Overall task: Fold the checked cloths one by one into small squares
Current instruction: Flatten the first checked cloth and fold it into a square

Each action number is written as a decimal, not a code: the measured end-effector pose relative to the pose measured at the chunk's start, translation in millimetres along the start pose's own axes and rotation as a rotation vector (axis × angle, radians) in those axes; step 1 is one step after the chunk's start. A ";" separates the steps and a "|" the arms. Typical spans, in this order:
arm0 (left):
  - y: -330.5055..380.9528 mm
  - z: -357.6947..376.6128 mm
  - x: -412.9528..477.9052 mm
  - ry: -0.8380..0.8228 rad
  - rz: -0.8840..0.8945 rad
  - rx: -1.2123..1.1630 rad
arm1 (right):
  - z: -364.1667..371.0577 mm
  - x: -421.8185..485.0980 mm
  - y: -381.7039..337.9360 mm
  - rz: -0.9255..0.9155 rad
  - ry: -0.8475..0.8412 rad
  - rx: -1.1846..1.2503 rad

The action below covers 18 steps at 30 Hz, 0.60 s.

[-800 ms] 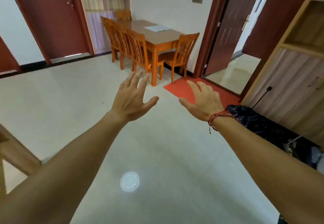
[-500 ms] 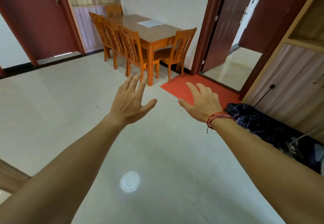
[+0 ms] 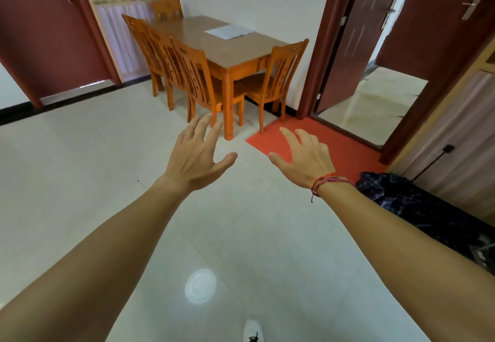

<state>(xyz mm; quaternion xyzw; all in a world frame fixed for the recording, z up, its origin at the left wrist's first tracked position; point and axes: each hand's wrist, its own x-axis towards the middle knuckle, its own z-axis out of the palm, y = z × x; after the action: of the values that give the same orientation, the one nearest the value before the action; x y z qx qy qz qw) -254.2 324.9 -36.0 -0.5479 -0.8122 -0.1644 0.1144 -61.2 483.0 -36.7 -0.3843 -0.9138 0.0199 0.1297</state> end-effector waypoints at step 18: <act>-129.2 110.0 271.2 -0.005 -0.025 0.016 | 89.3 303.6 15.6 -0.022 -0.084 0.017</act>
<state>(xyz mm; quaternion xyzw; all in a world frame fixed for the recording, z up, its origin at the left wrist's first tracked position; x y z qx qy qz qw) -475.9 554.6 -56.2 -0.5373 -0.8205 -0.1580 0.1147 -276.6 714.5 -57.8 -0.3718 -0.9225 0.0425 0.0949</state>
